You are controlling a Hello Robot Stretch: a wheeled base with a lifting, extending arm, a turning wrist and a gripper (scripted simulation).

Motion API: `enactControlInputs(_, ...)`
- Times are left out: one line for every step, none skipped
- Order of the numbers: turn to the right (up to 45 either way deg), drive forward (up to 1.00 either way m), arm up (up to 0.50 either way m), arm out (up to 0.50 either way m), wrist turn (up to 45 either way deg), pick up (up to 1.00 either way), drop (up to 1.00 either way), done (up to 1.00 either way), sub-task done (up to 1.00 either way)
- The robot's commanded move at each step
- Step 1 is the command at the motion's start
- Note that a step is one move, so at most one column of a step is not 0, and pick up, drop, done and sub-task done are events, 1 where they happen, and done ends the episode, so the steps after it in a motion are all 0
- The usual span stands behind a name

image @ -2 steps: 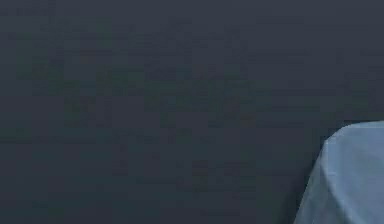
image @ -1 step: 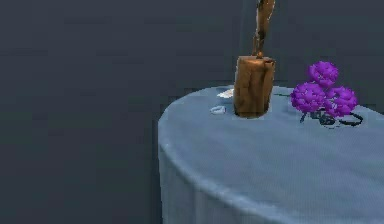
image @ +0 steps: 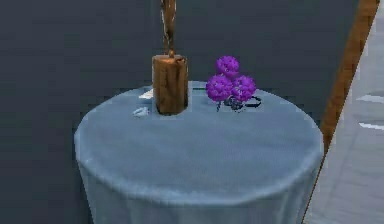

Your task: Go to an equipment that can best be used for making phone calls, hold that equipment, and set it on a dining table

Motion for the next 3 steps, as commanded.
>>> enactControlInputs(-45.0, 0.0, 0.0, 0.0, 0.0, 0.0, 0.0, 0.0, 0.0)
enactControlInputs(-15.0, 0.0, 0.0, 0.0, 0.0, 0.0, 0.0, 0.0, 0.0)
enactControlInputs(45.0, 0.0, 0.0, 0.0, 0.0, 0.0, 0.0, 0.0, 0.0)
